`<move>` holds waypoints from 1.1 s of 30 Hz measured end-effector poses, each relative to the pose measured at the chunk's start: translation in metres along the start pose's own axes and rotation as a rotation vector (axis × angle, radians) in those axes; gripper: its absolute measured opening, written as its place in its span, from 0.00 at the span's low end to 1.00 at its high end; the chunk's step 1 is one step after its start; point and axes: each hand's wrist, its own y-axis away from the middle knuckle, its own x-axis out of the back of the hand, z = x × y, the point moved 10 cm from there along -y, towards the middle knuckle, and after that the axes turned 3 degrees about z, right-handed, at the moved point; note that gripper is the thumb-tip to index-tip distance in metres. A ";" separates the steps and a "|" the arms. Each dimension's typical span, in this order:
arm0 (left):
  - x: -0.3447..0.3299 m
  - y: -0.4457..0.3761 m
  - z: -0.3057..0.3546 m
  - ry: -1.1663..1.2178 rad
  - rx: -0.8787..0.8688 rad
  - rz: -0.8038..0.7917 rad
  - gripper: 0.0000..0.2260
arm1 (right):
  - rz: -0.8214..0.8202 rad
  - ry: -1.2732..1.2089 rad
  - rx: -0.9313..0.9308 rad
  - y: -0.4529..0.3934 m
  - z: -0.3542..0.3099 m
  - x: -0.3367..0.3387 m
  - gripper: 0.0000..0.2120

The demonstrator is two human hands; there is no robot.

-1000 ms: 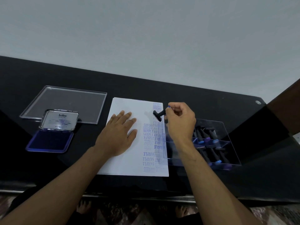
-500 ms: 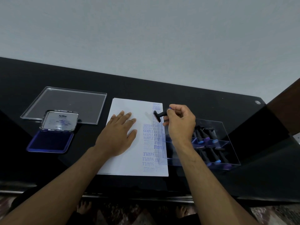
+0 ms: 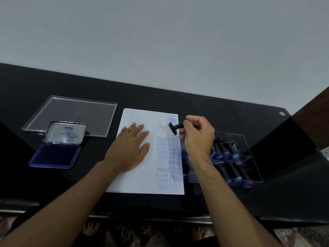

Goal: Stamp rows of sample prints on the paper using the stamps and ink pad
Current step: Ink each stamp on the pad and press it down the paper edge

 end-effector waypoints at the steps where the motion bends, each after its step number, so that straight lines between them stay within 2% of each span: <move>1: 0.000 0.000 0.000 -0.004 0.000 -0.006 0.28 | -0.001 0.001 0.001 0.000 0.000 0.000 0.07; 8: 0.012 0.003 0.000 0.016 0.018 -0.013 0.30 | -0.063 -0.001 0.028 0.006 -0.005 -0.011 0.10; 14: 0.038 0.025 -0.020 0.029 0.083 0.019 0.28 | -0.171 0.057 0.065 0.023 -0.014 -0.045 0.08; 18: 0.059 0.049 -0.045 0.007 0.138 0.033 0.30 | -0.255 0.131 0.105 0.046 -0.018 -0.080 0.08; 25: 0.093 0.107 -0.098 -0.040 0.239 0.089 0.26 | -0.431 0.213 0.179 0.102 -0.021 -0.151 0.11; 33: 0.119 0.167 -0.163 -0.085 0.368 0.161 0.31 | -0.604 0.255 0.260 0.170 -0.039 -0.215 0.09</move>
